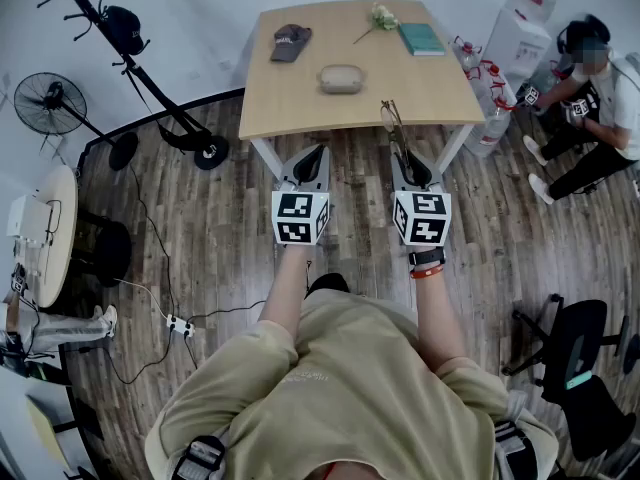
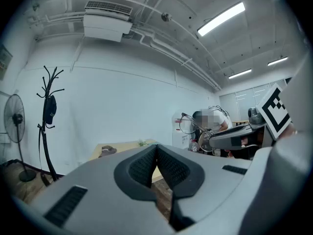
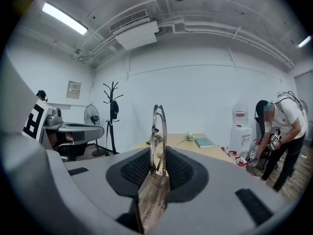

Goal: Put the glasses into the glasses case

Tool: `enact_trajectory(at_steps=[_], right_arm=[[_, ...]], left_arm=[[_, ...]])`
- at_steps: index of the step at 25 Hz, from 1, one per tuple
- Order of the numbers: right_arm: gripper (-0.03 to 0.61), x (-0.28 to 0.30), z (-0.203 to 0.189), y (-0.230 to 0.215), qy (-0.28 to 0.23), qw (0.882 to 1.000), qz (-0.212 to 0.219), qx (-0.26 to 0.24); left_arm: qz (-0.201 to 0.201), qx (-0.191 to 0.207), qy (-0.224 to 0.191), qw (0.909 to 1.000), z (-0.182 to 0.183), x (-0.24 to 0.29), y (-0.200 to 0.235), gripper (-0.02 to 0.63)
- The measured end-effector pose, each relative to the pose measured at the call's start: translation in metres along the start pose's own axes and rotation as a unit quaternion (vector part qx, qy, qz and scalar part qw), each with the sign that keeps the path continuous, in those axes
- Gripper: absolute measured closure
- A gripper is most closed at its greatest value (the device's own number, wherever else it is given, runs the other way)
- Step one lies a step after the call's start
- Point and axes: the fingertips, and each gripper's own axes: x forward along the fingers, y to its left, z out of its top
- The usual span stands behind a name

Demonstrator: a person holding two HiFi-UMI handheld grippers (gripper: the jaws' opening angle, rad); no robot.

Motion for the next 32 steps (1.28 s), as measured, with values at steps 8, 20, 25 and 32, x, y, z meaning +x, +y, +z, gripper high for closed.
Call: enact_trajectory(at_steps=[8, 20, 25, 32], right_arm=[[0.474, 0.047, -0.006, 0.008, 0.014, 1.0, 0.018, 0.003], [0.474, 0.218, 0.023, -0.012, 0.018, 0.999, 0.017, 0.031], [0.473, 0.29, 0.047, -0.013, 0.03, 0.999, 0.03, 0.03], [0.471, 0.381, 0.054, -0.017, 0.06, 0.997, 0.036, 0.042]], left_arm=[[0.014, -0.018, 0.01, 0.9997, -0.015, 0.028, 0.031, 0.591], [0.005, -0.021, 0.015, 0.9997, -0.013, 0.176, 0.13, 0.591], [-0.003, -0.025, 0.017, 0.9996, -0.001, 0.237, 0.176, 0.591], [-0.022, -0.033, 0.039, 0.9984, -0.011, 0.311, 0.224, 0.591]])
